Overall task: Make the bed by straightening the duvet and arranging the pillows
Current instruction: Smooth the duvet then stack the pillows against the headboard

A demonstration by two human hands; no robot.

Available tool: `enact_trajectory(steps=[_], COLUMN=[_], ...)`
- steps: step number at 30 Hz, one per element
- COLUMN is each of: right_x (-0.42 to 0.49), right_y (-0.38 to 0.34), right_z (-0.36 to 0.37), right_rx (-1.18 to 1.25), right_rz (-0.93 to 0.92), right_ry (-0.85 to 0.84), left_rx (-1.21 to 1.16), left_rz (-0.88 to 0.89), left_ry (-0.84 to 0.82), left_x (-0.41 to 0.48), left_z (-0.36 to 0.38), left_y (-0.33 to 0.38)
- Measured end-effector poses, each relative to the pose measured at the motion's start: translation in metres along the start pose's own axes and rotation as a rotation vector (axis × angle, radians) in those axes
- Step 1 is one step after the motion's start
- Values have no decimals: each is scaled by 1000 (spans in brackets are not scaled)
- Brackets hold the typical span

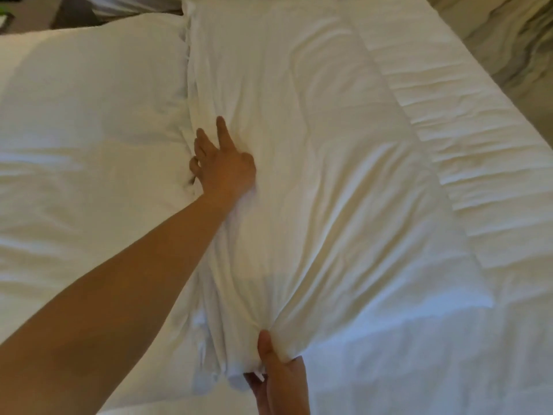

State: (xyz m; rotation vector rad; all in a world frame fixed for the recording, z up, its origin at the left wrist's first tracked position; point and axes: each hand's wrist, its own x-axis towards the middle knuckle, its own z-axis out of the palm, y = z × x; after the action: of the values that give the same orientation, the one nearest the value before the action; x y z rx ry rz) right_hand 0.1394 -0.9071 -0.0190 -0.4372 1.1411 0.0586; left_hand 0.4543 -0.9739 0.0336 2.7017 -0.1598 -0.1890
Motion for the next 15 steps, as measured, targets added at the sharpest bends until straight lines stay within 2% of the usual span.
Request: enact_trajectory(steps=[2,5,8,10,13,15], right_x=[-15,-36,-51,-56,-34,-1], right_y=[-14,-56,-115,-173,-266,-322], right_z=[-6,-13,-25,-34,-45,-50], right_rx=[-207,-641,-1018,-1105,-1153,-1255], right_rz=[93,204,130,-90,-632,-896], right_ry=[-61,-163,-182,-115,179,388], left_rx=[39,91,138,155,189,189], left_rz=[110,96,91,84,72,82], left_ry=[-20,-119,-122,-107,-113,-101], left_x=[-22,-45,-61,-61,-61,-65], left_z=[11,46,75,79,76,75], left_y=[13,17,11,10,7,3])
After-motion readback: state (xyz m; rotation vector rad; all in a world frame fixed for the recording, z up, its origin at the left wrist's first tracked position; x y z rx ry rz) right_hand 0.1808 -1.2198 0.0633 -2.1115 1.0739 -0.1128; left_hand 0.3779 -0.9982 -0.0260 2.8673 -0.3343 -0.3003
